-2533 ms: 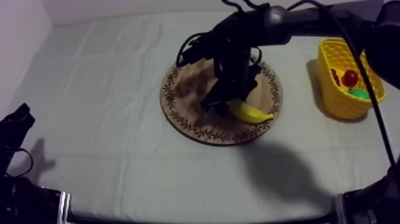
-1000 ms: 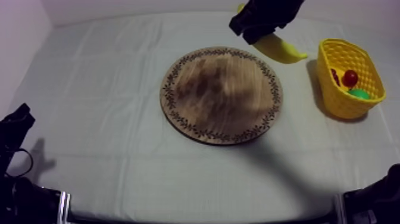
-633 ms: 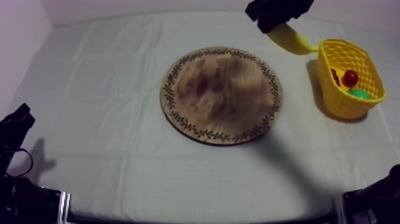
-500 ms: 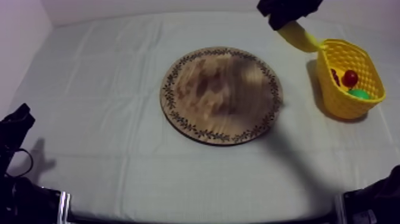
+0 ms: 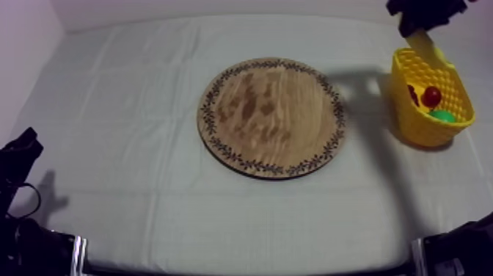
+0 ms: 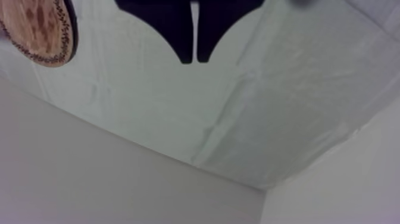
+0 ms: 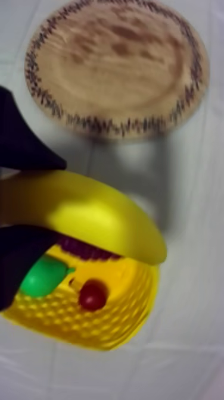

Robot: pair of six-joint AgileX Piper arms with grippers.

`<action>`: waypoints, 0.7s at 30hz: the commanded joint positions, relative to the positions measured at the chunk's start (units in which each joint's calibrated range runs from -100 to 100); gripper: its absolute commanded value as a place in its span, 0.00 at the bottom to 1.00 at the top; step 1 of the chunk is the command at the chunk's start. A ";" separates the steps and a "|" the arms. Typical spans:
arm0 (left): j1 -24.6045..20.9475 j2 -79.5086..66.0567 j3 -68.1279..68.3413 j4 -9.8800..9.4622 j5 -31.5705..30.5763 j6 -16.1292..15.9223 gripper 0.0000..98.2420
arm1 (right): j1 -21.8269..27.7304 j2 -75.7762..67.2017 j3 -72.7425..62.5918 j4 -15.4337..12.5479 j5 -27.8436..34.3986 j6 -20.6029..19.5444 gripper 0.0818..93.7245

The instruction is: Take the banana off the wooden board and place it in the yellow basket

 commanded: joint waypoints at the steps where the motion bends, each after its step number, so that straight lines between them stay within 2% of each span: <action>1: 0.01 0.00 0.03 0.03 -0.01 0.00 0.00 | 3.25 -0.43 1.34 0.11 -0.26 0.02 0.23; 11: 0.01 0.00 0.03 0.03 -0.01 0.00 0.00 | 9.33 -2.07 4.25 0.85 -1.30 0.46 0.24; 21: 0.01 0.00 0.03 0.03 -0.01 0.00 0.00 | 10.02 0.12 3.16 0.89 -1.43 0.24 0.25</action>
